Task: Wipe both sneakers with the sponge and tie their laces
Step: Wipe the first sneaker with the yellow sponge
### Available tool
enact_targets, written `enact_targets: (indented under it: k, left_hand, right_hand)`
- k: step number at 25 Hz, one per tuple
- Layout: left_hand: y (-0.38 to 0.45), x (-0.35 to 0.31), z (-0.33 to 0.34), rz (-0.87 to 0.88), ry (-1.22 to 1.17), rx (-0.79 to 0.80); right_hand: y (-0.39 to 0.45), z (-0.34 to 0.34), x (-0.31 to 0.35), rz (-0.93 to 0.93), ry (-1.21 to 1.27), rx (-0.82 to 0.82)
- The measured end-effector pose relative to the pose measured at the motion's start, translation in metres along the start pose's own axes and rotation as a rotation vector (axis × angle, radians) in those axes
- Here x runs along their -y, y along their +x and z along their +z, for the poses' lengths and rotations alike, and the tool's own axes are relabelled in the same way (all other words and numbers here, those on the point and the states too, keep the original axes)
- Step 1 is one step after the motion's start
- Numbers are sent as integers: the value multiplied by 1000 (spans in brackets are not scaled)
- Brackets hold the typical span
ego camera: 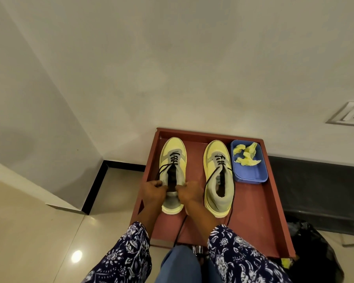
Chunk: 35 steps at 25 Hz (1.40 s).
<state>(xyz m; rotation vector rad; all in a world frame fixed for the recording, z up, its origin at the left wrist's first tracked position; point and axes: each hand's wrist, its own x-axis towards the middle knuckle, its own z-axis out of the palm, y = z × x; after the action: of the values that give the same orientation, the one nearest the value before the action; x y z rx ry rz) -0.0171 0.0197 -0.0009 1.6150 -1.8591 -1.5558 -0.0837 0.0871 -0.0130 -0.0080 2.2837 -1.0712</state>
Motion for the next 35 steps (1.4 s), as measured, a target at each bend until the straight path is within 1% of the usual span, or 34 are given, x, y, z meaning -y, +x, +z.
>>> enact_targets:
  k: [5, 12, 15, 16, 17, 18, 19, 20, 22, 24, 28, 30, 33, 35]
  left_hand:
    - [-15, 2, 15, -20, -37, -22]
    - [-36, 7, 28, -25, -13, -44]
    - [-41, 4, 28, -5, -2, -76]
    - [-42, 2, 27, 9, -23, -108]
    - [-42, -1, 26, 15, -82, -140]
    - [-40, -3, 25, 18, -174, -160]
    - [-37, -3, 24, 22, -261, -173]
    - [-34, -3, 25, 23, -328, -171]
    - [-34, -8, 27, 53, -400, -125]
    - [-39, -17, 32, 111, -375, -72]
    - [-48, -36, 56, 272, -202, -1]
    - [-51, -46, 72, 335, -129, 1]
    - [-53, -61, 96, 437, -24, 41]
    - [-51, -69, 112, 503, 11, 87]
  right_hand:
    - [0, -11, -16, 24, -17, -59]
    - [-7, -25, -32, 28, -43, -49]
    - [-14, -32, -28, 33, 25, -55]
    - [-15, -36, -27, 38, 106, -85]
    - [-18, -42, -25, 60, 273, -108]
    - [-19, -50, -23, 93, 497, -106]
    - [-21, -57, -21, 133, 721, -58]
    - [-20, -64, -21, 156, 874, 4]
    - [-17, -73, -21, 168, 968, 66]
    - [-14, -77, -21, 154, 970, 59]
    - [-8, -89, -18, 47, 896, 1]
    - [2, -99, -20, -23, 755, -66]
    - [20, -121, -26, -97, 491, -230]
    - [33, -138, -32, -128, 376, -282]
